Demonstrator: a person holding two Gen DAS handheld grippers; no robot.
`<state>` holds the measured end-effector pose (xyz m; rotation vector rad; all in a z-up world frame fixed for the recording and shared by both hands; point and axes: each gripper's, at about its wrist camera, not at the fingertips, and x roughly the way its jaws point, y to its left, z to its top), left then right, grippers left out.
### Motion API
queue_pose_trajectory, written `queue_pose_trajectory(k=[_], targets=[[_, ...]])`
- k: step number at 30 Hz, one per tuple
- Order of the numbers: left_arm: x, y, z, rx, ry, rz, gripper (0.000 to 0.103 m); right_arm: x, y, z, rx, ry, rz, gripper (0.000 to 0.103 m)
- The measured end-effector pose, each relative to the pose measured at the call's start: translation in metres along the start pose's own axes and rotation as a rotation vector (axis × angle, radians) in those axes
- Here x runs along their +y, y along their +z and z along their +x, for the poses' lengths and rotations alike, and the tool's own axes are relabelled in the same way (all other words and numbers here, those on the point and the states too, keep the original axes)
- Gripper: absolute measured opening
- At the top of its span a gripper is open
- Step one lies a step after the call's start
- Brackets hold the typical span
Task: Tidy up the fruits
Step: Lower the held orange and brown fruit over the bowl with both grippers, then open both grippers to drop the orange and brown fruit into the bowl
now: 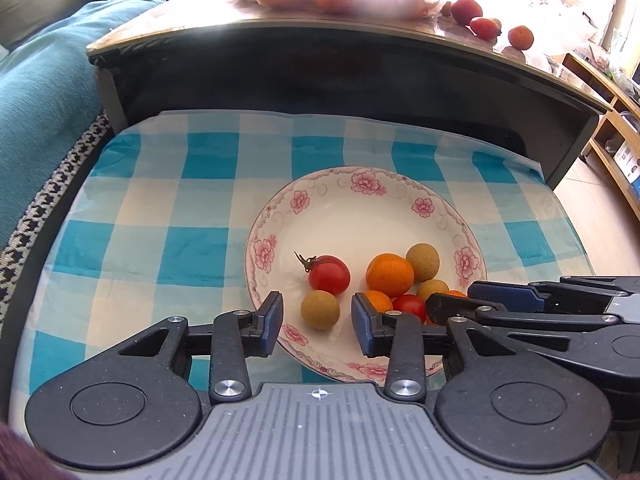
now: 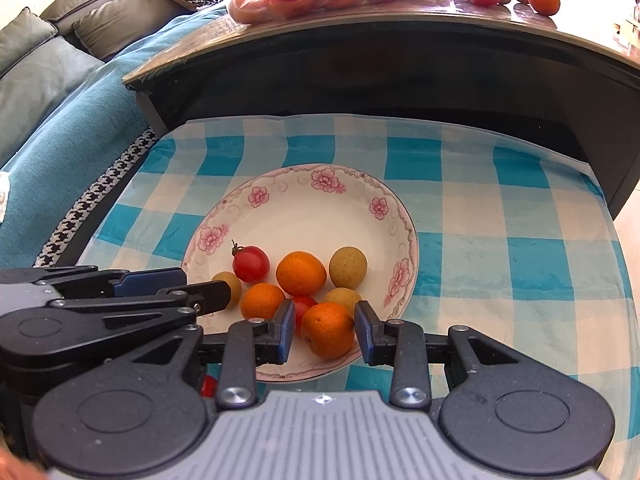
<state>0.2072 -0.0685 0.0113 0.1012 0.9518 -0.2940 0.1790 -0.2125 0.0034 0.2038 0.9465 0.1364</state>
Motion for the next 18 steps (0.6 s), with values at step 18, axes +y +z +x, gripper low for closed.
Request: queue_pose_trajectory(k=[18], targets=[[0.0,-0.003,-0.016,-0.035,0.007,-0.002,0.055,0.002,0.0,-0.015,-0.04,-0.006,-0.006,0.035]])
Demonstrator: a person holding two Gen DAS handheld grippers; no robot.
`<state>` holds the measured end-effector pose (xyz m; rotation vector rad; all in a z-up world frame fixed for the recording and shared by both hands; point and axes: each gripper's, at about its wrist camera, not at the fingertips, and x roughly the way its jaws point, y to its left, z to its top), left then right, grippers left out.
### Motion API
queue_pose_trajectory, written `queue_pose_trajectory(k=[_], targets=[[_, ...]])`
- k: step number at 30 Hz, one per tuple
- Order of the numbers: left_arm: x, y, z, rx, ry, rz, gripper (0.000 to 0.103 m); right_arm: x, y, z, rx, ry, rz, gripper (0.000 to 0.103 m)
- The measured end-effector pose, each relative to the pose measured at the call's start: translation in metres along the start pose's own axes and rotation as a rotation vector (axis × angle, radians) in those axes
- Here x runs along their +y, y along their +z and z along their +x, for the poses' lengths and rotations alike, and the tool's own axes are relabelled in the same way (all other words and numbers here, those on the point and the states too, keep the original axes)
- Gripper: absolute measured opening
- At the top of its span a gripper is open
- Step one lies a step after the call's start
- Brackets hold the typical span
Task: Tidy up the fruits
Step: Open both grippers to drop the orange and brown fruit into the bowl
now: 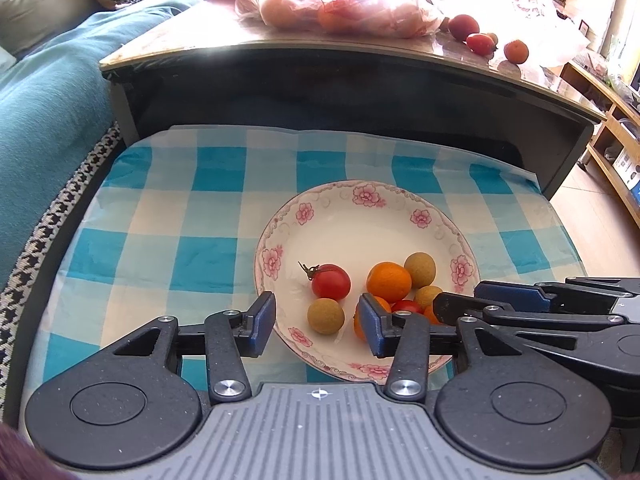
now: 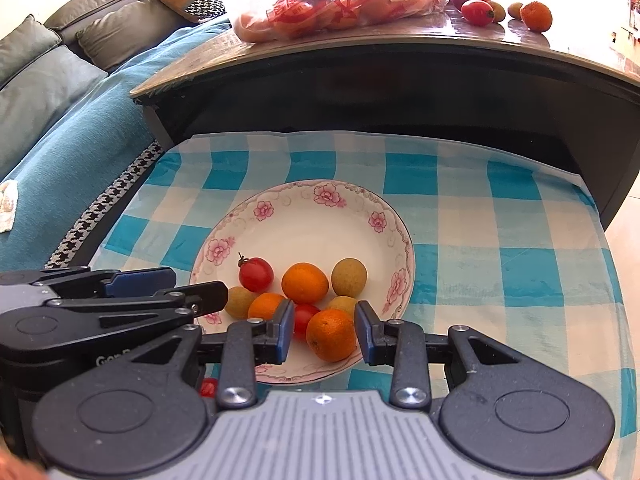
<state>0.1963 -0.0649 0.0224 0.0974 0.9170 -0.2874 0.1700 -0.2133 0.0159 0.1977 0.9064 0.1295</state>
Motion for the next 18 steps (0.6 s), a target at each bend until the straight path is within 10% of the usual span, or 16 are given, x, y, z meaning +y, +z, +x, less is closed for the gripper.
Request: queue_pose_trajectory(k=[18], targets=[[0.004,-0.014,-0.024,-0.019,0.005,0.013,0.06,0.011,-0.014,-0.023,-0.017,0.009,-0.004,0.035]])
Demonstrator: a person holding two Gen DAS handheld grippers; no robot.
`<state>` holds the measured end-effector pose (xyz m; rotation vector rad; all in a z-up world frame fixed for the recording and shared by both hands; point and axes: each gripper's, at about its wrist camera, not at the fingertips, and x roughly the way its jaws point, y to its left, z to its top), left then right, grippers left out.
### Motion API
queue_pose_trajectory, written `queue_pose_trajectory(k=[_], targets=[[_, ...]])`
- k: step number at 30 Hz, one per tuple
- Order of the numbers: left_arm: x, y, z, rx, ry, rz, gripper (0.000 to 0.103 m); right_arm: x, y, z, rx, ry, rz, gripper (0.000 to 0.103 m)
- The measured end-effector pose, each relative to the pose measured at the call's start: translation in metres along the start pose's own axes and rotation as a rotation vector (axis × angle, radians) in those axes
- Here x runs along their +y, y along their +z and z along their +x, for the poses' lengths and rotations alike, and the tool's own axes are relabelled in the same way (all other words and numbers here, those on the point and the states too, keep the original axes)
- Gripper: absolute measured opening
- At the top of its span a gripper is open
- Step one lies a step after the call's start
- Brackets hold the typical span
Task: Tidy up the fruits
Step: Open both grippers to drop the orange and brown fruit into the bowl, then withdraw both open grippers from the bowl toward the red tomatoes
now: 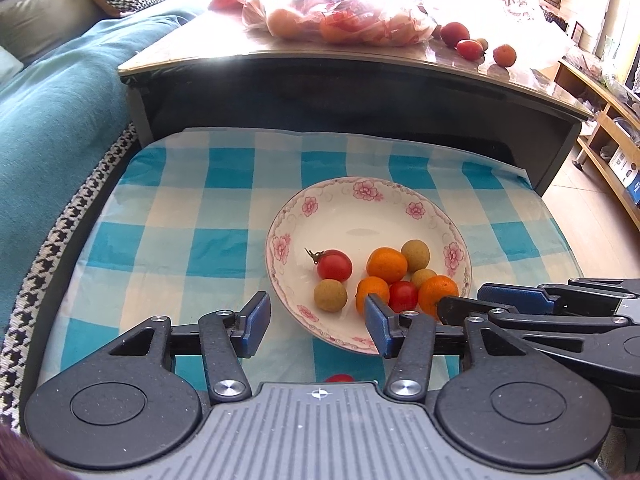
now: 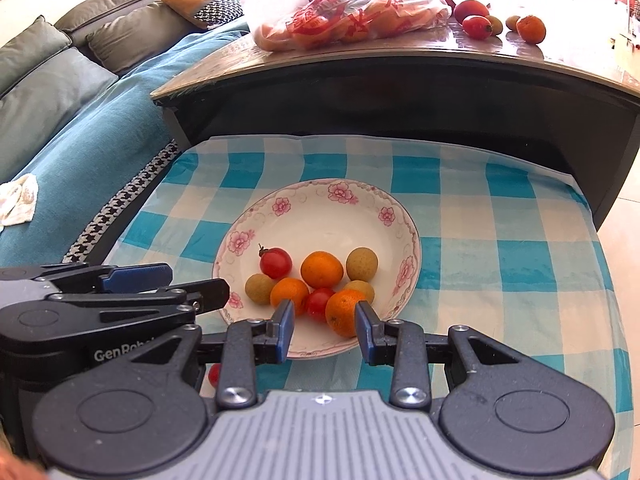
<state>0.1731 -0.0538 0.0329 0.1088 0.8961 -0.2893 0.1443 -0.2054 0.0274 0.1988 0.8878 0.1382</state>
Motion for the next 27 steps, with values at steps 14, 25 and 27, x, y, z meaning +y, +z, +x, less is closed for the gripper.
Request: queue_pose_trajectory(k=[14,25,27], targets=[[0.007,-0.023,-0.018,0.026,-0.003,-0.007,0.061,0.012,-0.022,-0.013,0.022,0.026,-0.011,0.035],[0.026,-0.04,-0.023,0.066,0.002,-0.049,0.068,0.025,-0.042,-0.009,0.08,0.05,-0.046,0.04],[0.03,-0.04,-0.024,0.062,0.007,-0.057,0.068,0.027,-0.044,-0.006,0.091,0.06,-0.049,0.04]])
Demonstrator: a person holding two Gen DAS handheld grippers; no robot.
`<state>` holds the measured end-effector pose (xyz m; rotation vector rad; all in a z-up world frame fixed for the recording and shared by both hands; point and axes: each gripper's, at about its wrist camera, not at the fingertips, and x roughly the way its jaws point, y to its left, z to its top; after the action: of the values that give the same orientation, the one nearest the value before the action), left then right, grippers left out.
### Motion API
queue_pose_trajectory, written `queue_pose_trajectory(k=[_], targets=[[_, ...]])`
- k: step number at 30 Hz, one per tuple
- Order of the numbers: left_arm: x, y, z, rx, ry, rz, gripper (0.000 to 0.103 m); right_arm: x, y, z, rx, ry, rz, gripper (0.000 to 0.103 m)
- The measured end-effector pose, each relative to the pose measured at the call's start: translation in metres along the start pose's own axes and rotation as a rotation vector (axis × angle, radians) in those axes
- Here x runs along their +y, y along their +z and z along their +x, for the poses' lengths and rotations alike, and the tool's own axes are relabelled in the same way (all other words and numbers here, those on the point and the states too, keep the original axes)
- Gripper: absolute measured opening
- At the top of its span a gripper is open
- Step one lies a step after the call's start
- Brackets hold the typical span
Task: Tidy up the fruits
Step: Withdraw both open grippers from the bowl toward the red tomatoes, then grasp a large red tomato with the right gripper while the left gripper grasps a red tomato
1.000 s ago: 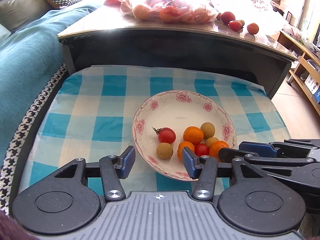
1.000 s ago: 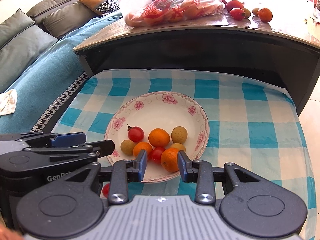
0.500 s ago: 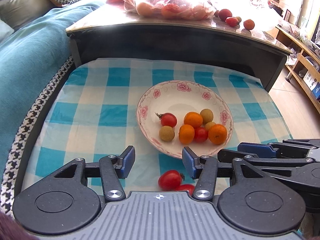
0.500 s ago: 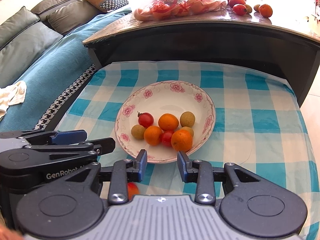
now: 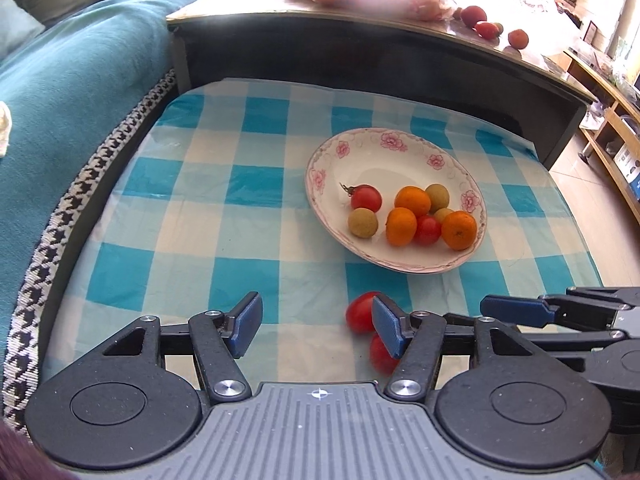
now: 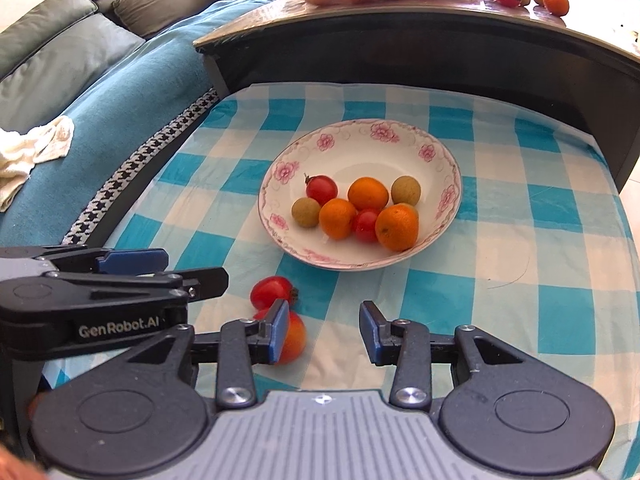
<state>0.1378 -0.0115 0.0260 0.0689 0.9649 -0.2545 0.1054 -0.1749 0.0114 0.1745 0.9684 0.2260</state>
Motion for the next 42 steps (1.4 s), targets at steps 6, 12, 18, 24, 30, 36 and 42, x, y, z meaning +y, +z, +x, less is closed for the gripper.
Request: queue_pose_trajectory(k=[6,12,18,24,30,36,42], targets=[[0.013,0.002,0.0,-0.002,-0.005,-0.041,0.069,0.008,0.0,0.016,0.037,0.047,0.003,0.041],[0.02,0.003,0.001,-0.002,-0.012,-0.063,0.07,0.017,-0.001,0.035,0.077,0.067,-0.02,0.041],[0.015,0.003,0.009,0.018,-0.025,-0.054,0.072,0.016,-0.003,0.049,0.09,0.079,-0.013,0.044],[0.006,0.001,0.024,0.057,-0.048,-0.048,0.072,0.015,-0.009,0.049,0.099,0.08,-0.036,0.044],[-0.009,0.003,0.032,0.057,-0.07,-0.015,0.071,0.006,-0.019,0.035,0.126,0.047,-0.048,0.044],[-0.027,0.002,0.046,0.058,-0.078,0.055,0.065,-0.006,-0.031,0.013,0.165,0.011,-0.041,0.044],[-0.036,-0.003,0.062,0.096,-0.08,0.09,0.055,-0.013,-0.037,0.003,0.183,-0.003,-0.029,0.044]])
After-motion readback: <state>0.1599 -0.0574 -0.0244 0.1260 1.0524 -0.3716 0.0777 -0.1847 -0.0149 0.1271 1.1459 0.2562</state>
